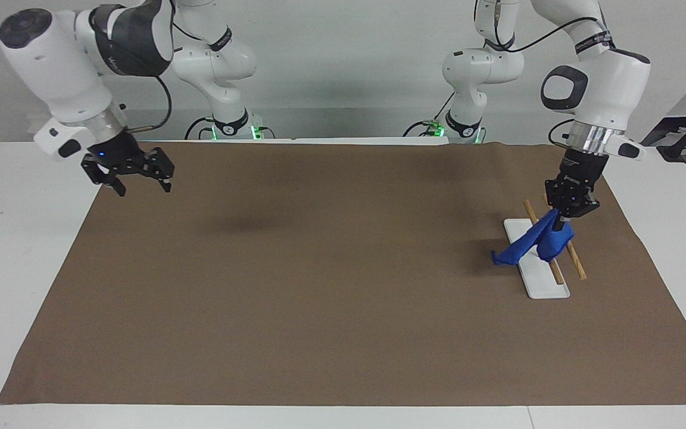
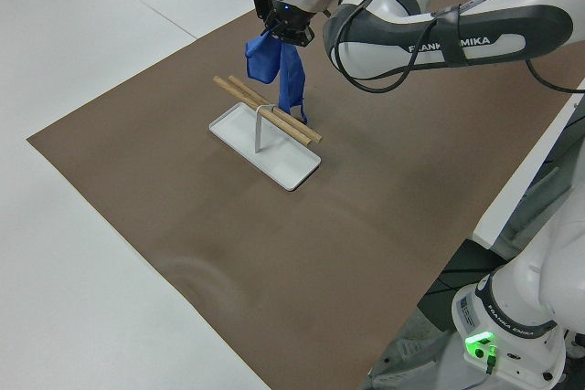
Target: Right arm passes towel to left arm to hang
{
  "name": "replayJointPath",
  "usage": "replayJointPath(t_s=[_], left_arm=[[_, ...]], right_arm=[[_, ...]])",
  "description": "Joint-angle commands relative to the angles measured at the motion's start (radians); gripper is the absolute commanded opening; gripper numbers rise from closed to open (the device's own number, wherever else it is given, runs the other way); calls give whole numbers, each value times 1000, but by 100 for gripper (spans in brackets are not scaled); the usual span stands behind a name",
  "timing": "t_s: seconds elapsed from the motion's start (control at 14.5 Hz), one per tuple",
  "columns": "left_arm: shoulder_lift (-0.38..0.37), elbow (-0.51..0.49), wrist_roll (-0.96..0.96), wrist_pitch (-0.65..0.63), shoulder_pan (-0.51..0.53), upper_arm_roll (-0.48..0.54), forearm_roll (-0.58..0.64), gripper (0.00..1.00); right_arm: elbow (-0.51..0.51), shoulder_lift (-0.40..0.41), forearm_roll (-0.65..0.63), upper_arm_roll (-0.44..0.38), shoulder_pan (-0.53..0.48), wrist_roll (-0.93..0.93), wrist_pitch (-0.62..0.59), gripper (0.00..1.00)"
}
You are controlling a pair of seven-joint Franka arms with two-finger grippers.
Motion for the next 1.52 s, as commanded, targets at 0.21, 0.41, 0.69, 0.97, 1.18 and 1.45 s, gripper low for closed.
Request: replayJointPath(t_s=[0.21,0.41,0.69,0.97,1.18,1.45], left_arm=[[55,83,211,3,113,-5,-12,2],[55,77,296,0,158,-4,-5,2],[38,16,300,-23,169,-2,-2,4],[-5,-41,307,-102,218,-2,14,6],[-25,-53,425,-152,271,-2,18,8],[-14,-21,432,-184,275,-2,19,100]], right_arm=[[84,6,-53,2,27,89,-127,100],[82,8,-53,2,25,90,-130,100],[84,9,-50,3,25,95,-128,100],[85,9,-48,2,24,95,-128,100],[85,9,-48,2,24,95,-128,100],[85,9,-48,2,24,95,-128,100]])
